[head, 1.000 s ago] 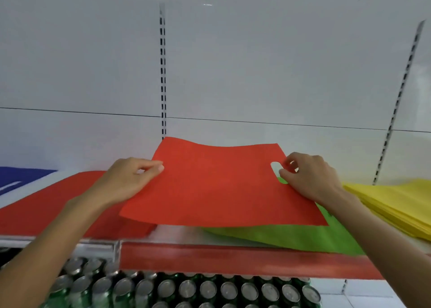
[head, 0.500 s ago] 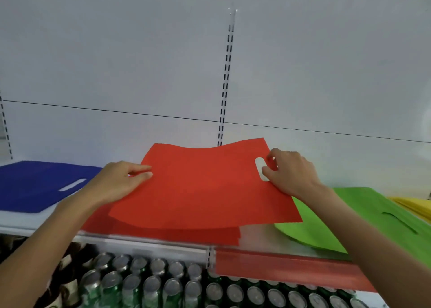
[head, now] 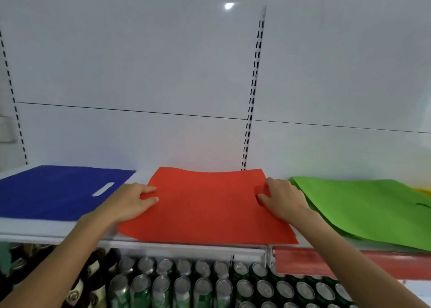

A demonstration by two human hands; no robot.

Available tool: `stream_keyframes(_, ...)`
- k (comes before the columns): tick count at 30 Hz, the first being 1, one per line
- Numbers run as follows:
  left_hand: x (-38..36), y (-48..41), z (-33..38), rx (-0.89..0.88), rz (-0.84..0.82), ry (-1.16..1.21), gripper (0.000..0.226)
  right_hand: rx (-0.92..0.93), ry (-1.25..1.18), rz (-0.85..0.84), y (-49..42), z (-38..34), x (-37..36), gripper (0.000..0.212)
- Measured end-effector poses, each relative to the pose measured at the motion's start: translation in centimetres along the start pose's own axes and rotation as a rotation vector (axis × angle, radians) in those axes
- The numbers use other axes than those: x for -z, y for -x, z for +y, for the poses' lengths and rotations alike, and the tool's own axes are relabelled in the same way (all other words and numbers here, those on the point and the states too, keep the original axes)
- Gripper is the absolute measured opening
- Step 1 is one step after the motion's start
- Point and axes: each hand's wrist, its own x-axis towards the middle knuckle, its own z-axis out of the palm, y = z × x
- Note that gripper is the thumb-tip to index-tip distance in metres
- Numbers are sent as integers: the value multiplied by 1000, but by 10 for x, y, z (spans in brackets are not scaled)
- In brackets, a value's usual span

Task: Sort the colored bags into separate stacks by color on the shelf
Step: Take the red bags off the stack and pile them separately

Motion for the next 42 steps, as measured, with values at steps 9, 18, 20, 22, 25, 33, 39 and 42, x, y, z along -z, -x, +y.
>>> stream_keyframes(9, -4, -5, -6, -53, -34, -46, 48, -19, -74, -26, -8, 1, -14, 36)
stream_keyframes(18, -9, -6, 40, -153, 122, -142, 51, -102, -80, 130, -11, 32, 36, 36)
stream_keyframes(20, -21, -6, 67, -210, 97, -132, 51, -171, -65, 140, -11, 64, 48, 35)
stream_keyframes(22, -34, -7, 99, -264, 75, -121, 50, -231, -65, 143, -6, 101, 56, 36)
stream_keyframes(25, -53, -10, 154, -321, 74, -84, 49, -280, -53, 159, 7, 160, 66, 36)
stream_keyframes(33, -157, 9, 344, -387, 109, -14, 48, -294, -32, 174, 42, 361, 75, 34)
stream_keyframes(39, -223, 16, 468, -401, 41, 7, 50, -331, -50, 128, 51, 501, 90, 34)
stream_keyframes(42, -240, 12, 522, -436, 43, -11, 49, -349, -41, 153, 47, 552, 103, 34)
